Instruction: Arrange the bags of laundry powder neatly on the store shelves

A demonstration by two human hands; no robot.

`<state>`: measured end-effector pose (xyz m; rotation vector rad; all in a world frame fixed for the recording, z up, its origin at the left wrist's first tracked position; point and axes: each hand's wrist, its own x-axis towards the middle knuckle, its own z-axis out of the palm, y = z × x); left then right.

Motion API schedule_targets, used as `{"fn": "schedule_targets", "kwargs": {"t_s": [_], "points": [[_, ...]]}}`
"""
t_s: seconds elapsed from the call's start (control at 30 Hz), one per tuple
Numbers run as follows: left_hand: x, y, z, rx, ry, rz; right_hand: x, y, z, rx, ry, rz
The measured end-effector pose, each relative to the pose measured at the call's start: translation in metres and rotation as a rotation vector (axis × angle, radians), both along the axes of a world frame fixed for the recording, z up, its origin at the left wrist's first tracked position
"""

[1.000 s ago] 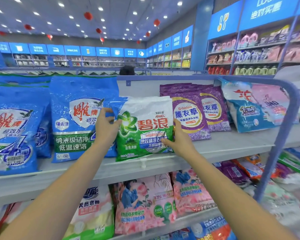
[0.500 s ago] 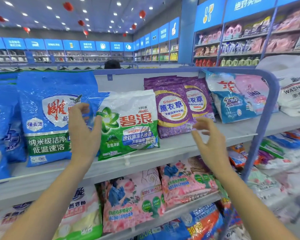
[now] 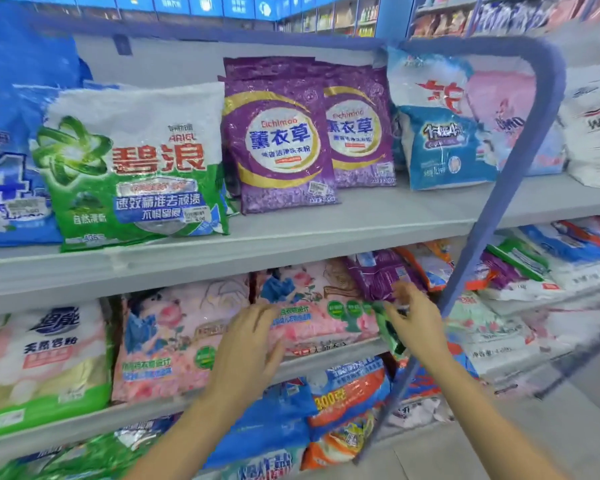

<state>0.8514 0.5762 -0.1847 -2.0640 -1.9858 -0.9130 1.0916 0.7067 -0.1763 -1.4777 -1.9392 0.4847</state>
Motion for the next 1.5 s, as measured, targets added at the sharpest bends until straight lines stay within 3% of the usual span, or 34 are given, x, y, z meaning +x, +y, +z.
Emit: {"fn": "schedule_targets", "kwargs": {"t_s": [0.1, 0.33, 0.67, 0.97, 1.3, 1.5], "points": [[0.023, 0.034, -0.015, -0.176, 0.109, 0.153, 0.002, 0.032, -0.022, -0.043, -0.048, 0.072], [0.042, 0.095, -0.062, -0.289, 0.160, 0.371, -0.019, 0.071, -0.058, 0.007, -0.132, 0.191], [0.042, 0.096, -0.080, -0.316, 0.141, 0.366, -0.033, 0.095, -0.068, 0.088, -0.183, 0.214], [0.038, 0.093, -0.077, -0.340, 0.117, 0.290, -0.007, 0.087, -0.007, 0.192, 0.020, 0.370], [0.065, 0.076, -0.055, -0.388, -0.142, 0.174, 0.035, 0.061, 0.068, 0.173, -0.093, 0.668], [0.121, 0.062, -0.044, -0.391, -0.447, 0.124, 0.050, 0.043, 0.125, 0.170, 0.100, 0.755]]}}
